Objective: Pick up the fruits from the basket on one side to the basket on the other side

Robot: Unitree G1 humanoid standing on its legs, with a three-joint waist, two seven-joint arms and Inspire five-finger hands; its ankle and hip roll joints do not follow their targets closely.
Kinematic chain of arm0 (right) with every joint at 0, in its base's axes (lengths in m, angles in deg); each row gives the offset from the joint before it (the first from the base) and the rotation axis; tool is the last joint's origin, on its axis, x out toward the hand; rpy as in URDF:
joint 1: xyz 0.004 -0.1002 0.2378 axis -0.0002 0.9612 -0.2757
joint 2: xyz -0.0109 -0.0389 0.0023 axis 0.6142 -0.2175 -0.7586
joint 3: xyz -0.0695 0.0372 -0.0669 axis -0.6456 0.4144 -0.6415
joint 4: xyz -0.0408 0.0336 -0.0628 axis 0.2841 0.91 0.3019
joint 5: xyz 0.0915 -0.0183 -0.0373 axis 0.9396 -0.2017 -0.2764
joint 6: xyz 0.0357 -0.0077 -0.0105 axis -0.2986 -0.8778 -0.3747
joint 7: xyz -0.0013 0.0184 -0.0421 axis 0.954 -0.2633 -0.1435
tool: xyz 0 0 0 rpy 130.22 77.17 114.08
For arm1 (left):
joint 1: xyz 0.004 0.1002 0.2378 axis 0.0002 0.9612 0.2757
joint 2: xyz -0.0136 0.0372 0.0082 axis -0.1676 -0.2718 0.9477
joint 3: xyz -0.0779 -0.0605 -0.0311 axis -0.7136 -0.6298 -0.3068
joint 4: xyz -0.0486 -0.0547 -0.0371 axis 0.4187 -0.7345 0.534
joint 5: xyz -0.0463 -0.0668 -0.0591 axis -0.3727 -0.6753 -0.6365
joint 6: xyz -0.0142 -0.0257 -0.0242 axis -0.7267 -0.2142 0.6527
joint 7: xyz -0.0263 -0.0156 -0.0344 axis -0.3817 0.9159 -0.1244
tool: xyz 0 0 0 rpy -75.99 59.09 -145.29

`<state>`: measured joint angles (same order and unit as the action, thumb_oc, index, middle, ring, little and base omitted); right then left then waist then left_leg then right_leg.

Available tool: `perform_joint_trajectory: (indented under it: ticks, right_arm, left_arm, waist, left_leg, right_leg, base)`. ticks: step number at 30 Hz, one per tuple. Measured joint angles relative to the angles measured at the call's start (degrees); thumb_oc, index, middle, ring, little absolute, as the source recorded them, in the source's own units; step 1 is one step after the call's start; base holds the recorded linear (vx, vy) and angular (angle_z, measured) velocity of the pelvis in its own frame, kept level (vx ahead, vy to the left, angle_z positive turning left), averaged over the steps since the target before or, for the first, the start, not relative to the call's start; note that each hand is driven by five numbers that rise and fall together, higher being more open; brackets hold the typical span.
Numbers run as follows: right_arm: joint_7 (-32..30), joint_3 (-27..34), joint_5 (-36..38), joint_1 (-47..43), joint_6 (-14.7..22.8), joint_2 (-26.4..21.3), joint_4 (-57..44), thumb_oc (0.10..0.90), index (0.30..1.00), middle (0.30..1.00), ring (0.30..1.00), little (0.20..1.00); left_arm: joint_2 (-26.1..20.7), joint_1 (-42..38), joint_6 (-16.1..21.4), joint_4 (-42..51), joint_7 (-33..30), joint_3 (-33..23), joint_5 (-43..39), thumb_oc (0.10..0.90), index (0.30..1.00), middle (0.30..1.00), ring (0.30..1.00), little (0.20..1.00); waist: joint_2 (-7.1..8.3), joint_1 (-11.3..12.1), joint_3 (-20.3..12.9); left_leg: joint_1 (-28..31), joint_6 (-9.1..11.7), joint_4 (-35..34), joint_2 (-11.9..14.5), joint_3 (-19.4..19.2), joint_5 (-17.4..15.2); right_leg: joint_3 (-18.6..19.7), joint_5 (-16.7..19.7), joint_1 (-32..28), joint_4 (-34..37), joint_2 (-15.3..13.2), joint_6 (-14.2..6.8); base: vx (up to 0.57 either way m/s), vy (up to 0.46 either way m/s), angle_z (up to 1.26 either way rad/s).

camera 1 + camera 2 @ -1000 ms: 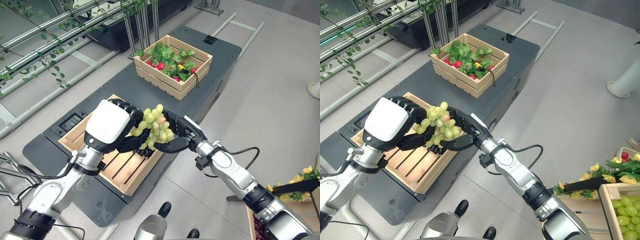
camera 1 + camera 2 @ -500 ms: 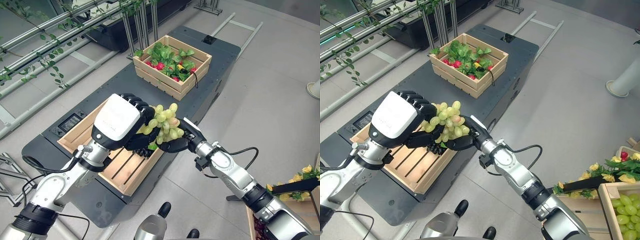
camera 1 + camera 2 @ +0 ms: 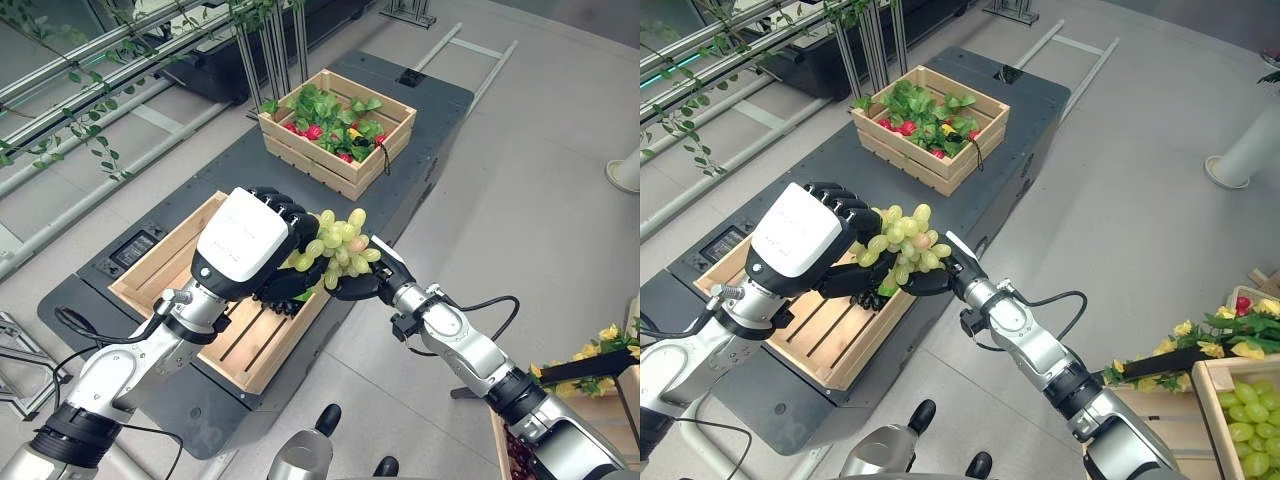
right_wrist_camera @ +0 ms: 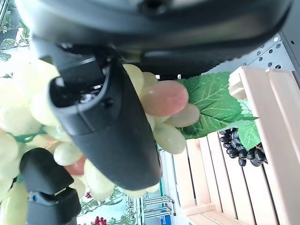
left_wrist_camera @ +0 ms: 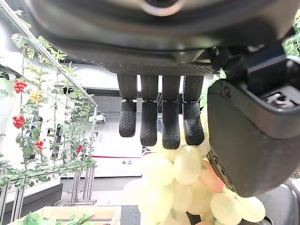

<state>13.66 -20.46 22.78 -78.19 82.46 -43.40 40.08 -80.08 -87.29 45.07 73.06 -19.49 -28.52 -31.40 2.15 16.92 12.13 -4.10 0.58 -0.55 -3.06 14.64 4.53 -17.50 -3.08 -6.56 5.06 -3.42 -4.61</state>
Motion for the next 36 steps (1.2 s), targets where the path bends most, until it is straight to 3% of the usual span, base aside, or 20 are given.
perform_joint_trajectory:
  ticks: [11,27,31,36]
  right_arm:
    - [3.12,0.14,2.88,-0.1,0.02,-1.55,-0.57,0.8,0.9,0.9,0.9,0.9]
    - [14.53,1.14,17.34,-0.04,0.79,-1.95,-0.43,0.8,0.9,0.9,0.9,0.9]
    - [18.58,1.22,25.18,0.04,0.79,-1.97,-0.41,0.8,0.9,0.9,0.9,0.9]
    - [21.84,2.57,29.63,0.84,0.78,-1.34,0.24,0.8,0.9,0.9,0.9,0.9]
  left_arm:
    - [0.0,0.02,-0.22,-0.01,-0.04,-0.05,0.01,0.4,0.3,0.3,0.3,0.3]
    - [0.55,0.35,0.54,-0.03,-1.32,-3.87,-0.63,0.4,0.3,0.3,0.3,0.3]
    - [0.96,0.41,0.62,-0.09,-1.55,-5.48,-0.66,0.4,0.3,0.3,0.3,0.3]
    - [1.62,0.4,1.8,-0.09,-2.26,-5.77,-0.81,0.4,0.3,0.3,0.3,0.3]
  waist:
    - [0.0,0.12,0.0]
    - [0.0,0.64,0.0]
    - [0.0,0.65,0.0]
    - [0.0,1.06,0.0]
  left_leg:
    - [0.0,0.0,-0.05,0.0,-0.06,0.0]
    - [0.08,0.0,-0.05,0.0,-0.01,0.0]
    - [0.18,0.0,-0.05,0.01,0.0,0.0]
    - [0.23,0.0,-0.04,0.0,0.02,0.0]
  right_leg:
    - [0.01,0.0,0.01,0.0,-0.01,0.0]
    - [-0.07,0.0,-0.11,0.0,-0.01,0.0]
    - [-0.09,0.0,-0.22,0.0,0.01,0.0]
    - [-0.14,0.0,-0.29,0.0,0.0,0.0]
  base:
    - [0.0,0.0,0.0]
    - [0.0,0.0,0.0]
    - [0.0,0.0,0.0]
    - [0.0,0.0,0.0]
